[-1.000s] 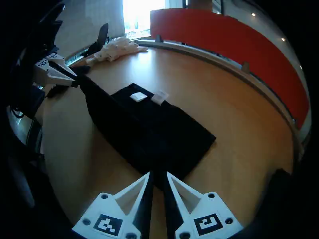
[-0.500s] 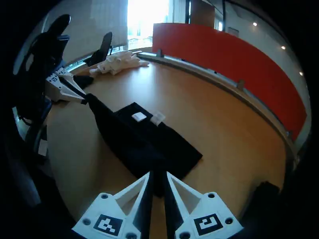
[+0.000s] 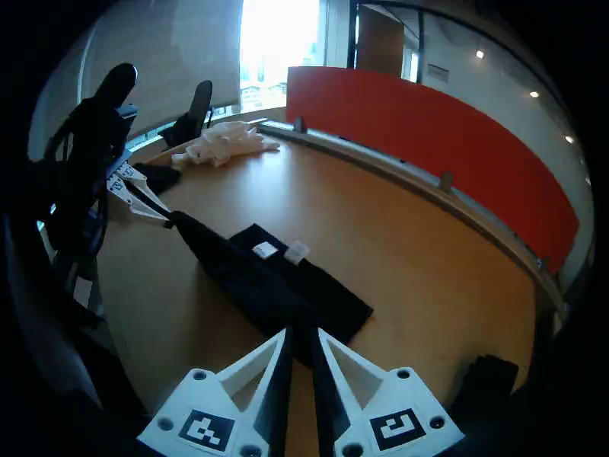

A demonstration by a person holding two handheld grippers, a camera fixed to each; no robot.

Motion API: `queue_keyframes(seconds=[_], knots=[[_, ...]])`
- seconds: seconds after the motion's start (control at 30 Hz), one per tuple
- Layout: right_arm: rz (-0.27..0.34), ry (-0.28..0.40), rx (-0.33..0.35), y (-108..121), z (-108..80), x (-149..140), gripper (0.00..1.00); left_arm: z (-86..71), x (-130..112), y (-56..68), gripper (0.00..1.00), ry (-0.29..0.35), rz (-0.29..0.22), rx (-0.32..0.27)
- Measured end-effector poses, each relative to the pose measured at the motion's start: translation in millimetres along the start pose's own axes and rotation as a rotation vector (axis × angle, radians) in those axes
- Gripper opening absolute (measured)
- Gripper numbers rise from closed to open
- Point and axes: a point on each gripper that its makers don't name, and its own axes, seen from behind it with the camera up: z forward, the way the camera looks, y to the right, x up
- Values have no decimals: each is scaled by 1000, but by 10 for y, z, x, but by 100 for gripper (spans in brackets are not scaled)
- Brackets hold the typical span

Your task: Fold towel

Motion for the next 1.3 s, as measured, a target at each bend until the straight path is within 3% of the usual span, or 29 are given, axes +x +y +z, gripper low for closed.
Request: queue_keyframes(seconds=[0.3,0.57,0.9,1.3], knots=[[5,5,-8,44,-94,15,15,-82,7,64,8,7,-34,-14],[3,7,-12,100,-51,43,15,-8,86,44,8,12,-28,-13],[18,-18,-8,269,197,34,15,239,247,-73,8,9,-14,-12],[58,-84,9,416,490,-217,15,602,195,-168,8,-33,-23,-23]])
